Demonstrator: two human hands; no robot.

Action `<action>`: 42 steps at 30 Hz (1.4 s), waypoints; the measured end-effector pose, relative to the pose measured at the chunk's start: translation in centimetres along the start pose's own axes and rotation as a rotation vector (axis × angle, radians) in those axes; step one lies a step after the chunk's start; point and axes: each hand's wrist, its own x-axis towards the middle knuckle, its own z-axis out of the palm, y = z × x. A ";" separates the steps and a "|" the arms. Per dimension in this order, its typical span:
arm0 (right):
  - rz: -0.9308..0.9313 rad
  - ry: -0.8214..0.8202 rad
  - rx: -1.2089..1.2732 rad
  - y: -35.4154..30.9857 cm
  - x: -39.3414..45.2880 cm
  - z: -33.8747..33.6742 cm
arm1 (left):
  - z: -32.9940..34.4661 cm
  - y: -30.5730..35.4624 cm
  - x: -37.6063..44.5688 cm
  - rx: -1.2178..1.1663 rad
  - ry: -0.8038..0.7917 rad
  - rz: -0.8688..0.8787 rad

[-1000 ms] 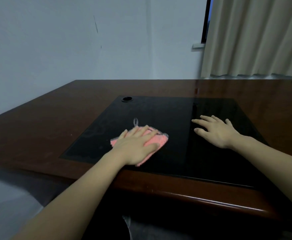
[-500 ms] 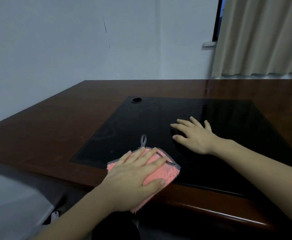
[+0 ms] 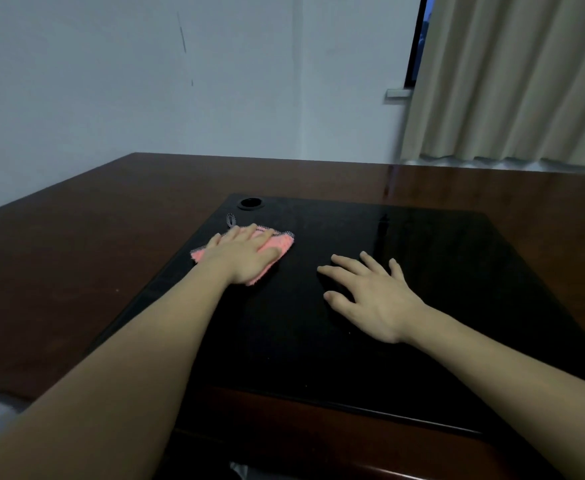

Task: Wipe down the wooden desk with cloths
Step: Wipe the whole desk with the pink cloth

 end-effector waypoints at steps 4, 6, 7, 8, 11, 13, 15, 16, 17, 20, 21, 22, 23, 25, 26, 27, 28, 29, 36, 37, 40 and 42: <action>-0.002 -0.002 -0.002 -0.3 -0.1 -0.1 | 0.1 0.3 -1.9 -0.003 -0.007 0.031; -0.003 -0.004 0.005 -0.4 -0.2 -0.1 | 0.2 0.4 -4.3 0.010 -0.022 0.094; -0.004 -0.005 0.007 -0.3 -0.2 -0.1 | 0.4 0.5 -5.9 0.023 -0.030 0.134; -0.005 -0.006 0.007 -0.3 -0.2 -0.1 | 0.6 0.5 -7.7 0.040 -0.041 0.176; -0.003 -0.012 -0.004 -0.3 -0.1 -0.1 | 1.0 -0.2 -12.6 0.069 -0.065 0.272; -0.001 -0.014 -0.007 -0.2 -0.1 -0.1 | 1.0 -1.1 -14.1 0.046 -0.083 0.291; 0.001 -0.010 -0.009 0.0 -0.1 0.0 | 1.0 -1.9 -13.5 0.023 -0.093 0.302; 0.001 -0.009 -0.009 0.0 0.0 0.1 | 0.9 -2.2 -12.7 0.018 -0.096 0.307; 0.001 -0.008 -0.009 0.0 0.0 0.1 | 0.8 -2.5 -11.7 0.024 -0.092 0.304; 0.000 -0.006 -0.005 0.1 0.0 0.2 | 0.4 -3.4 -7.1 0.056 -0.053 0.223; 0.001 -0.005 -0.002 0.2 0.0 0.2 | 0.3 -3.5 -5.4 0.053 -0.038 0.173; 0.002 -0.003 0.000 0.2 -0.1 0.1 | 0.1 -3.4 -3.8 0.043 -0.025 0.120; 0.003 -0.002 0.003 0.2 -0.1 0.1 | -0.1 -3.1 -2.5 0.029 -0.015 0.069; 0.003 0.001 0.012 0.0 -0.3 0.0 | -0.3 -2.0 -0.9 -0.004 -0.003 -0.008; 0.001 0.004 0.016 0.0 -0.3 -0.1 | -0.3 -1.6 -0.7 -0.014 0.001 -0.033; 0.000 0.004 0.016 -0.1 -0.4 -0.1 | -0.2 -1.2 -0.7 -0.018 0.007 -0.045; 0.000 0.000 0.013 -0.1 -0.4 -0.2 | -0.1 -1.0 -1.1 -0.017 0.009 -0.044; -0.001 -0.009 0.006 -0.1 -0.4 -0.2 | 0.0 -0.8 -1.8 -0.012 0.006 -0.028; -0.010 -0.038 -0.020 0.0 -0.2 0.0 | 1.1 -0.2 -13.4 0.075 -0.042 0.230; -0.010 -0.036 -0.020 0.0 -0.2 0.0 | 1.4 -0.4 -15.3 0.081 -0.041 0.264; -0.009 -0.026 -0.022 0.1 -0.2 0.0 | 1.9 -1.1 -18.9 0.066 -0.050 0.307; -0.007 -0.021 -0.019 0.2 -0.1 0.1 | 1.9 -1.5 -19.0 0.057 -0.068 0.295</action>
